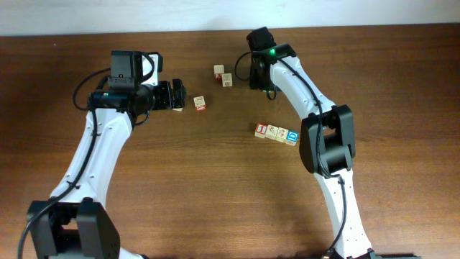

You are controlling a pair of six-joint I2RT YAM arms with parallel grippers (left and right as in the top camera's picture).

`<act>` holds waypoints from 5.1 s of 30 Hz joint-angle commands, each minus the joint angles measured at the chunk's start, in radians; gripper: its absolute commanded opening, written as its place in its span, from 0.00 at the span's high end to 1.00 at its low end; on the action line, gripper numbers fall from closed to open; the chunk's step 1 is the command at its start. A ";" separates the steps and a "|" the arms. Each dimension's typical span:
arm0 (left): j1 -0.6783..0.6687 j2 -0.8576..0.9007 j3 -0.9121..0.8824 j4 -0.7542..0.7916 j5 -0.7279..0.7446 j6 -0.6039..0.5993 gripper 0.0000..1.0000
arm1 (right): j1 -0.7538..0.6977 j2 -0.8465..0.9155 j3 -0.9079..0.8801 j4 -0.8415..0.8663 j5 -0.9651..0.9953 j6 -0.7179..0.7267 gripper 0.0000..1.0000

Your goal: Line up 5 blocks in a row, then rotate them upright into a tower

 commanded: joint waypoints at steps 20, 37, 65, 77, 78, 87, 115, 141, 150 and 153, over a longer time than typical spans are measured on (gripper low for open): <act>-0.003 0.006 0.018 0.002 0.000 -0.010 0.01 | 0.072 -0.030 0.003 -0.321 -0.370 0.011 0.71; -0.003 0.006 0.018 0.001 0.000 -0.010 0.01 | 0.088 -0.043 0.008 -0.427 -0.353 -0.035 0.52; -0.003 0.006 0.018 0.001 0.000 -0.010 0.01 | 0.064 -0.045 0.039 -0.478 -0.271 -0.094 0.96; -0.003 0.006 0.018 0.001 0.000 -0.010 0.01 | 0.021 -0.172 0.128 -0.517 -0.259 -0.125 0.96; -0.003 0.006 0.018 0.001 0.000 -0.010 0.01 | 0.021 -0.225 0.128 -0.529 -0.257 -0.126 0.96; -0.003 0.006 0.018 0.001 0.000 -0.010 0.01 | -0.133 -0.565 0.108 -0.735 -0.217 -0.180 0.96; -0.003 0.006 0.018 0.001 0.000 -0.010 0.01 | -0.125 -0.571 -0.904 0.032 -0.283 -0.124 0.96; -0.003 0.006 0.018 0.001 0.000 -0.010 0.01 | 0.051 -0.586 -0.657 0.068 -0.317 -0.158 0.84; -0.003 0.006 0.018 0.001 0.000 -0.010 0.01 | 0.155 -0.497 -0.657 0.325 -0.245 -0.147 0.85; -0.003 0.006 0.018 0.001 0.000 -0.010 0.01 | 0.159 -0.485 -0.658 0.322 -0.244 -0.148 0.85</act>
